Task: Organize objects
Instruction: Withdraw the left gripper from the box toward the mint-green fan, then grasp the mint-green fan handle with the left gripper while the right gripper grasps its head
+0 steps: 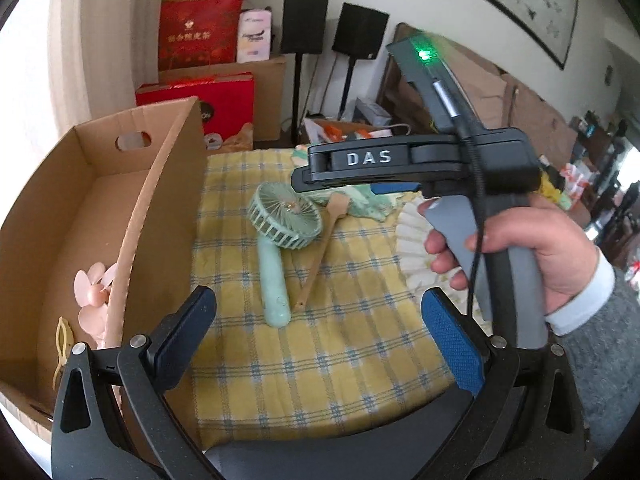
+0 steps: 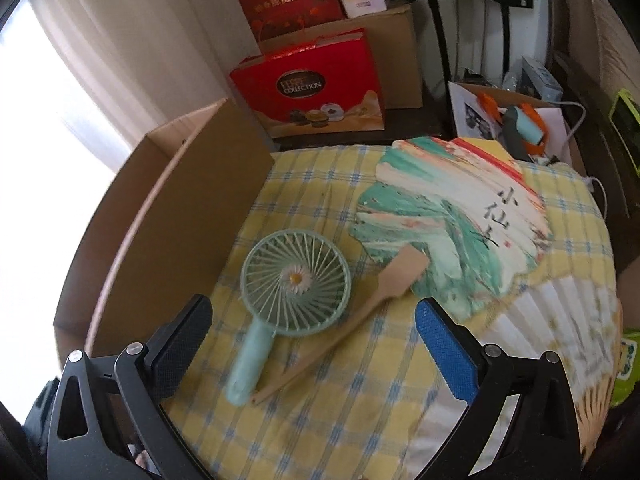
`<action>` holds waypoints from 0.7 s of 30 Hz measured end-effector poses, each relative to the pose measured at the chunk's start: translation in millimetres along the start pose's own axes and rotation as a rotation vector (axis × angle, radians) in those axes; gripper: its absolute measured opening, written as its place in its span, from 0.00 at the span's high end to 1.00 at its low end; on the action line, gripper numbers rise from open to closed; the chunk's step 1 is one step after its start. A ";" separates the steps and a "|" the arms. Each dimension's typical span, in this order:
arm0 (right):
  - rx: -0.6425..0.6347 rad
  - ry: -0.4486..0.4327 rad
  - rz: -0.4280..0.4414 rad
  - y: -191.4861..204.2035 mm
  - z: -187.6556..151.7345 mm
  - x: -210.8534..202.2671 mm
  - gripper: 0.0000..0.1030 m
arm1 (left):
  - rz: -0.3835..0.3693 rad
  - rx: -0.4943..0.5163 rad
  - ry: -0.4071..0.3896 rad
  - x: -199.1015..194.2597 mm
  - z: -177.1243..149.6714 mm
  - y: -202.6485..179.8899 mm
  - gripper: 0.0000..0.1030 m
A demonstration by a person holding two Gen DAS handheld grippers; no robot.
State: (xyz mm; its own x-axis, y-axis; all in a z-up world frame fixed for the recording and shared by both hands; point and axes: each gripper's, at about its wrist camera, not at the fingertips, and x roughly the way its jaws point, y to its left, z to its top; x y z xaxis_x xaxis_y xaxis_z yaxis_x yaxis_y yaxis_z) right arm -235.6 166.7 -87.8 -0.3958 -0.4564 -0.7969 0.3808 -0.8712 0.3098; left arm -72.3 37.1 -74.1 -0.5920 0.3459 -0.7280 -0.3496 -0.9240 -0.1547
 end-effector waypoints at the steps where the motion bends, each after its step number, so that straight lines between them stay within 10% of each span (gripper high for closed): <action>1: -0.006 0.002 0.000 0.4 1.6 5.3 0.01 | 0.008 -0.004 0.009 1.8 -0.2 1.5 0.00; 21: 0.010 0.128 0.014 2.2 18.8 81.4 0.01 | 0.003 -0.088 0.068 12.1 2.9 25.0 0.00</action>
State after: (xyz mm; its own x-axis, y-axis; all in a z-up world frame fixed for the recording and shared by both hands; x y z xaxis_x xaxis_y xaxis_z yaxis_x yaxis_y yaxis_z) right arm -282.7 124.2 -142.2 -0.2797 -0.4426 -0.8520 0.3773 -0.8667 0.3263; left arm -90.4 18.7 -84.8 -0.5415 0.3335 -0.7717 -0.2808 -0.9370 -0.2079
